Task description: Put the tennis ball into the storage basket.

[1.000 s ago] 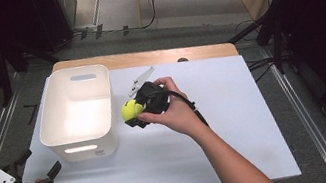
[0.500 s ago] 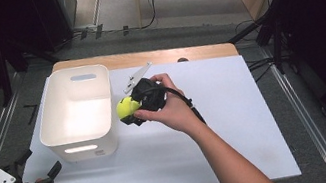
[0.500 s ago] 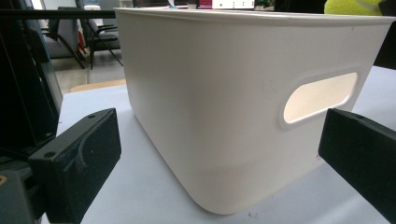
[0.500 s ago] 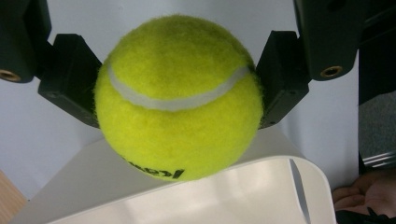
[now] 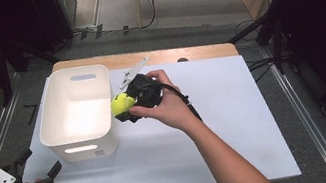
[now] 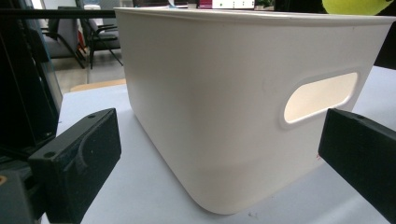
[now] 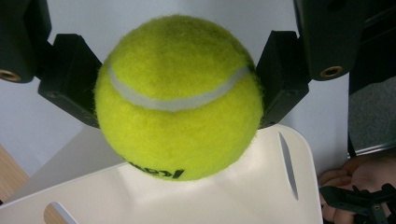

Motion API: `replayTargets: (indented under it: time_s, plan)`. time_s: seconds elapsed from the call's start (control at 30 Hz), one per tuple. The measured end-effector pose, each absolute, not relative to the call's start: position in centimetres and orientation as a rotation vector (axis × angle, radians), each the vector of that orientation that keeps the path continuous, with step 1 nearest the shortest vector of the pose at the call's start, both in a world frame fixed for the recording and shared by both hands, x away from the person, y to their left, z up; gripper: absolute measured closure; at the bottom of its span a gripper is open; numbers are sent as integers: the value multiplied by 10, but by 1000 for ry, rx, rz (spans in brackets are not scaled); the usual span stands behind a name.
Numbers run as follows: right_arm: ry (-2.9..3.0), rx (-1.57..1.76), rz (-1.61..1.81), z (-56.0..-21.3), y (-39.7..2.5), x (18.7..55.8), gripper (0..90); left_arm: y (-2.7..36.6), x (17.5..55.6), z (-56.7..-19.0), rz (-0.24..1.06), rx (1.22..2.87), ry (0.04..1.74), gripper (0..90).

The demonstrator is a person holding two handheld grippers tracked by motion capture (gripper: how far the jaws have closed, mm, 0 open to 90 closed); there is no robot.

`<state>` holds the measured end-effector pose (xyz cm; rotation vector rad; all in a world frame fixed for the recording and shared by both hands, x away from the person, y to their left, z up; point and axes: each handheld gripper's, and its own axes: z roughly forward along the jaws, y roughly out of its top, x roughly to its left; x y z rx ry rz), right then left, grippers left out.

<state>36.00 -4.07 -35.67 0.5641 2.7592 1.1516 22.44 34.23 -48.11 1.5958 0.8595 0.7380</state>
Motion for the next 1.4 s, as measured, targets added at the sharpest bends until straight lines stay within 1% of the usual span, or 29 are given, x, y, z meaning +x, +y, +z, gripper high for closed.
replayTargets:
  time_s: [1.4]
  plan:
    - [2759, 483, 1166, -345, 5, 360, 238, 342, 224, -481, 735, 1600, 854, 0]
